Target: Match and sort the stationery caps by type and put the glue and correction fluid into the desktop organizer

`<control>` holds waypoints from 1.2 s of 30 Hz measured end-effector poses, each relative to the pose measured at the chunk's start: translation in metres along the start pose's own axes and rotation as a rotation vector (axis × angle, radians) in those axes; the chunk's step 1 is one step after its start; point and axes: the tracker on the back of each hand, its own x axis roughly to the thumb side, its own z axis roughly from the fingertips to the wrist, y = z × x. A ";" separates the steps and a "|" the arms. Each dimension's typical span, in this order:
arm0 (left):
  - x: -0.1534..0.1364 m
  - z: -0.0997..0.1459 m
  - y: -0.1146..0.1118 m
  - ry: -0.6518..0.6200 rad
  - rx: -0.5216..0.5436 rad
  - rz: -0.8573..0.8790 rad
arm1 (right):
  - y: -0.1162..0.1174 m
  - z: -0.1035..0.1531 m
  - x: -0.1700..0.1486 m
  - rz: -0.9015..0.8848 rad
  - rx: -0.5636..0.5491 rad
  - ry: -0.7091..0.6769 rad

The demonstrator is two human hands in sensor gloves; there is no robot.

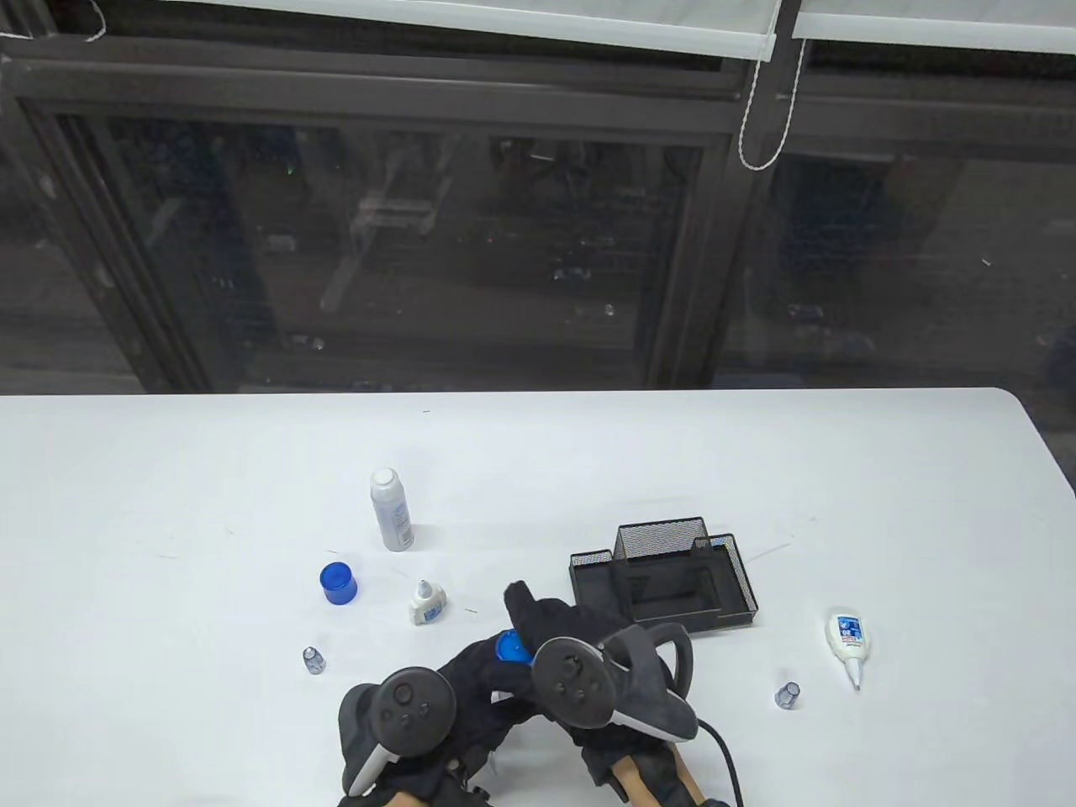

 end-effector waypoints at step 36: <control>-0.007 0.005 0.035 -0.044 0.049 -0.408 | -0.025 0.012 -0.032 -0.215 -0.243 0.111</control>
